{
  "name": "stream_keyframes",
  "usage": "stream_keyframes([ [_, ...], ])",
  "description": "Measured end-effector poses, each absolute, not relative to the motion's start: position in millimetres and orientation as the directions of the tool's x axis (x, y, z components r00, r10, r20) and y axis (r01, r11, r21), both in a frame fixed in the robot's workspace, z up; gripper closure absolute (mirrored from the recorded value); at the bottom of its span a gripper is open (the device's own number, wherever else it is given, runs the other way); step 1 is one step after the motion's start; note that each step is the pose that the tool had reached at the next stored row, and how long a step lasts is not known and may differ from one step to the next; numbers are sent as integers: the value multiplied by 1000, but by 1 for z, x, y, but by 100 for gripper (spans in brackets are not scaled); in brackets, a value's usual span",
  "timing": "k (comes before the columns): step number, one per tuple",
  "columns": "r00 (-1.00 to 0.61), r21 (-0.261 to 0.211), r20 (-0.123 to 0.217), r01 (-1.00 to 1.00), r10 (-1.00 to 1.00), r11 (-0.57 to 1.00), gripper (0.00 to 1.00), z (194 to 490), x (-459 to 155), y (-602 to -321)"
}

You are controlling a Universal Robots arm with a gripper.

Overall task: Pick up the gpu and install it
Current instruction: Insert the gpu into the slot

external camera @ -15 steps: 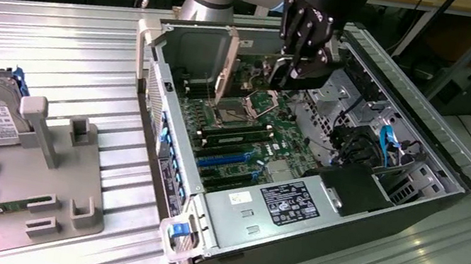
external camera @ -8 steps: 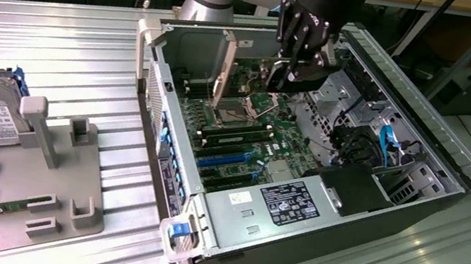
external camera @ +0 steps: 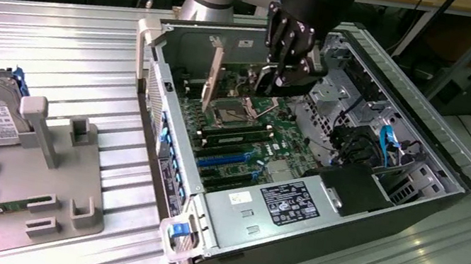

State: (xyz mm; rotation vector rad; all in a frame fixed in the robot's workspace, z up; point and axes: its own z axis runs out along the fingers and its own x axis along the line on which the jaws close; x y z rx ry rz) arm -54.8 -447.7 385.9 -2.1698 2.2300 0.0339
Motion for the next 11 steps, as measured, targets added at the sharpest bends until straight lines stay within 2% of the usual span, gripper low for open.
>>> stream_keyframes([
  [11, -5, -5, -37, -1000, -999, 5, 72, 368, -58, -446],
])
